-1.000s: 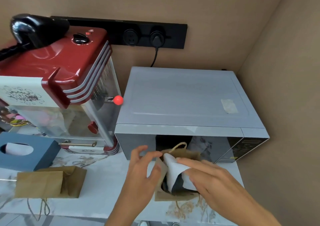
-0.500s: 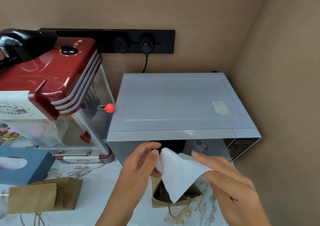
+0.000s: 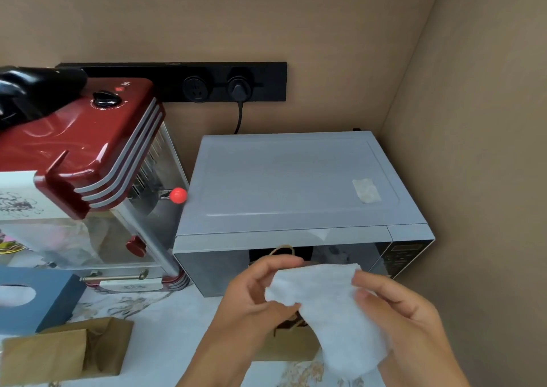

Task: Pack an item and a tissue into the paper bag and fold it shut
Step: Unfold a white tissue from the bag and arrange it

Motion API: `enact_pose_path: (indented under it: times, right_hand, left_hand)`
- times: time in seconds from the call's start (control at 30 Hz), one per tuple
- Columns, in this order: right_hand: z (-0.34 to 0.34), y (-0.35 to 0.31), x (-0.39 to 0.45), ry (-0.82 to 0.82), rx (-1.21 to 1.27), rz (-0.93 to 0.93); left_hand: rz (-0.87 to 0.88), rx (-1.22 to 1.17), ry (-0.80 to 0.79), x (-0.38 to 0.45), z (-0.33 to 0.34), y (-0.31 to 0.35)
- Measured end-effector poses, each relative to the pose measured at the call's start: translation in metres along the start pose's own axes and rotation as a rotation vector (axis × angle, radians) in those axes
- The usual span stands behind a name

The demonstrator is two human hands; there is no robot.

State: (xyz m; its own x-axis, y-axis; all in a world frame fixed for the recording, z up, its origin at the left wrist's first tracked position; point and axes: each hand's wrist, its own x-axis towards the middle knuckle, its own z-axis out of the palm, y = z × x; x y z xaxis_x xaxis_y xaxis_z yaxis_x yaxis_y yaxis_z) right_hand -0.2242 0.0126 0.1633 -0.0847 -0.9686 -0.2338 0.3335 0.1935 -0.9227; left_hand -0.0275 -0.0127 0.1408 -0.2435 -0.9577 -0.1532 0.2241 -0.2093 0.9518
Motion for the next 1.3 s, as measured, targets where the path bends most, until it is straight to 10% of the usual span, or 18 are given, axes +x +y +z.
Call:
enact_pose_path:
  times: [0.47, 0.77, 1.3]
  right_hand:
    - [0.008, -0.004, 0.000, -0.007, -0.336, -0.204]
    - [0.017, -0.003, -0.005, 0.120, -0.316, -0.346]
    - [0.012, -0.016, 0.007, -0.087, -0.514, -0.501]
  left_hand:
    - [0.035, -0.075, 0.225, 0.003, 0.009, 0.013]
    - [0.251, 0.436, 0.224, -0.012, 0.011, 0.010]
    - [0.346, 0.677, 0.243, -0.015, 0.012, 0.032]
